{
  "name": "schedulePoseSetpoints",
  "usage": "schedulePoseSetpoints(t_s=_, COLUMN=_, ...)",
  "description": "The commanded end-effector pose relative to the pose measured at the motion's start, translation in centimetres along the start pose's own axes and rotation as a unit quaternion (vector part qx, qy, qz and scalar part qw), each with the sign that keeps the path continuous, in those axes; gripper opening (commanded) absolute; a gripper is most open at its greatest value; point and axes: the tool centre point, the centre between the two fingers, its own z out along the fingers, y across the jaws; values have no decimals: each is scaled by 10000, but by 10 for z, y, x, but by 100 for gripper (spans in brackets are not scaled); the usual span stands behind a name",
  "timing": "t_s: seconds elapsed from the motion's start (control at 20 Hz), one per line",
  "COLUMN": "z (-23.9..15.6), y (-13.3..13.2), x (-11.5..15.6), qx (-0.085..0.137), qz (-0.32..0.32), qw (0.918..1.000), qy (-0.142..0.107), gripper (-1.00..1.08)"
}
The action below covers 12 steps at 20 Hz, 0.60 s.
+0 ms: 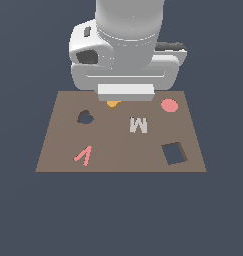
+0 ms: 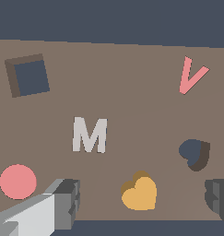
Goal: Insert a designated object into the corresponding slot on a board.
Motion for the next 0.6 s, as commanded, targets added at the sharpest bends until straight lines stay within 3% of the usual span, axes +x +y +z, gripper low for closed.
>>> schedulePoseSetpoints(t_s=0.0, z=0, y=0, x=0, qx=0, qz=0, qw=10000, qy=0, gripper=100)
schedulePoseSetpoints(t_s=0.55, z=22, y=6, x=-16, qx=29, qz=92, qw=9999, qy=41, gripper=100)
